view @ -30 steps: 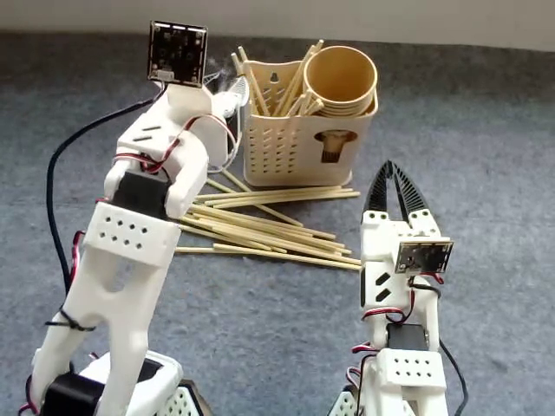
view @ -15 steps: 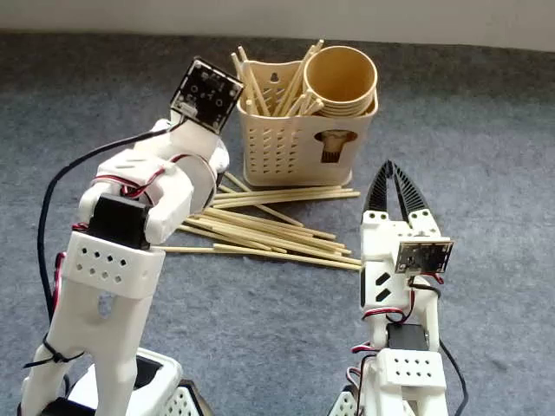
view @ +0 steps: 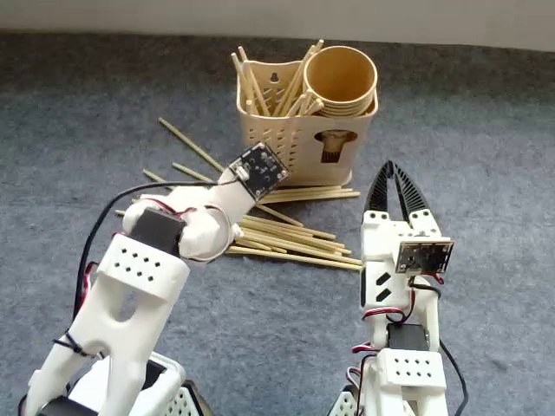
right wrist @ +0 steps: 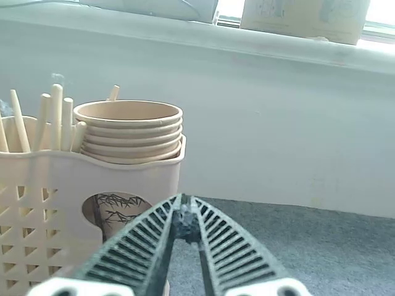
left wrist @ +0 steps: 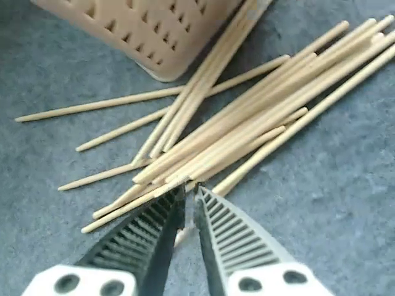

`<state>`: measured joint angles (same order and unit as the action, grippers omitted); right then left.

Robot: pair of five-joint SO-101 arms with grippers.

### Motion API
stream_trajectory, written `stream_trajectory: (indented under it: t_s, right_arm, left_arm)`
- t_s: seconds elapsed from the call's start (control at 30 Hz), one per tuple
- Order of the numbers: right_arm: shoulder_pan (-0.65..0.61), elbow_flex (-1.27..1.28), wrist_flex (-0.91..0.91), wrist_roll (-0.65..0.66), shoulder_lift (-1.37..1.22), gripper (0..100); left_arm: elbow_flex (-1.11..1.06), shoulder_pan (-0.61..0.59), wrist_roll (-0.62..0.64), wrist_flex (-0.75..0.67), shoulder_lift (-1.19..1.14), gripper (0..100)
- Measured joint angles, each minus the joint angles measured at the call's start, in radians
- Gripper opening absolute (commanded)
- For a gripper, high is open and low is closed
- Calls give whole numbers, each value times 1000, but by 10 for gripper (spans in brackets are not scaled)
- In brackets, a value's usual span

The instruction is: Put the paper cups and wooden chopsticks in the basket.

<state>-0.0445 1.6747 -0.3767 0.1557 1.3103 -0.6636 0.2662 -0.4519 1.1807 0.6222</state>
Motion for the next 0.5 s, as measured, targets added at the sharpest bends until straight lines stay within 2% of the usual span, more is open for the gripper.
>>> stream_trajectory:
  t_s: [0.23,0.5]
  right_arm:
    - [0,0,0,0,0,5]
    - [0,0,0,0,0,5]
  left_arm:
    - [-141,51,-57,-84,0,71]
    - [-166,69,-81,-94,-40,98]
